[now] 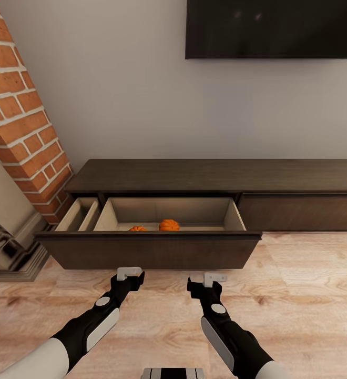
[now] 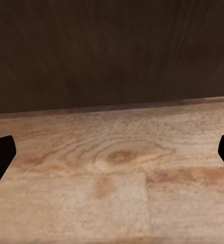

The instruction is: Place each of the two pumpkins and all three candles from the living room inside a cabinet in the living room (use any cabinet), then make sure every cabinet is closed, and position the cauldron so it is next to a table in the living room.

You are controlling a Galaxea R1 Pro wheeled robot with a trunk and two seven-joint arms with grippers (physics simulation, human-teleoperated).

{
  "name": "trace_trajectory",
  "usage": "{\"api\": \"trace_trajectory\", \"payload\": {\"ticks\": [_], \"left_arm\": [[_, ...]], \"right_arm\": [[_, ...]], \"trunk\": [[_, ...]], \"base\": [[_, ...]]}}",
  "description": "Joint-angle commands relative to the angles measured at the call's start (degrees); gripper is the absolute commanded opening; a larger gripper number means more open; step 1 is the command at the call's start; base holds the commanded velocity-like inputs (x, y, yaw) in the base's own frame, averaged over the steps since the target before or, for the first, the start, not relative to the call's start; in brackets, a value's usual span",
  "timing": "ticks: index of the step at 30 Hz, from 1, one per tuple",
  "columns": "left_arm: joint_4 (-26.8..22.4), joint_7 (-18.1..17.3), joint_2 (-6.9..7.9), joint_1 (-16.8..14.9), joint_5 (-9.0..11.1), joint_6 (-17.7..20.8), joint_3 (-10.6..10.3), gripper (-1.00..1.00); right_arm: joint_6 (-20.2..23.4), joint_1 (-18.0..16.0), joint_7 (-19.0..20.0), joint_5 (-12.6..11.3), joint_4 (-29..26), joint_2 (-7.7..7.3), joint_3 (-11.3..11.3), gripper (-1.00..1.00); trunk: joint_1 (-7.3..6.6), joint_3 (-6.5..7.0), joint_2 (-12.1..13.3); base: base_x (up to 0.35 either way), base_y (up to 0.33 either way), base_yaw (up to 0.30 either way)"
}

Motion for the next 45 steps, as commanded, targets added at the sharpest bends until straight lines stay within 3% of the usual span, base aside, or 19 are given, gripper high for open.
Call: {"api": "trace_trajectory", "payload": {"ticks": [1, 24, 45], "left_arm": [[-0.1, 0.4, 0.08, -0.1, 0.6, -0.4, -0.5, 1.0], [-0.1, 0.5, 0.07, -0.2, 0.5, -0.3, -0.5, 1.0], [0.0, 0.5, 0.14, -0.2, 0.5, -0.3, -0.5, 1.0]], "right_arm": [[0.3, 0.0, -0.5, -0.2, -0.1, -0.03, 0.2, 1.0], [0.3, 0.0, -0.5, -0.3, -0.1, -0.03, 0.2, 1.0], [0.3, 0.0, -0.5, -0.7, -0.1, -0.03, 0.2, 1.0]], "trunk": [[-0.01, -0.05, 0.0], [-0.01, -0.05, 0.0], [-0.01, -0.05, 0.0]], "base": [[0.0, 0.0, 0.0], [0.195, 0.0, 0.0], [0.106, 0.0, 0.0]]}}
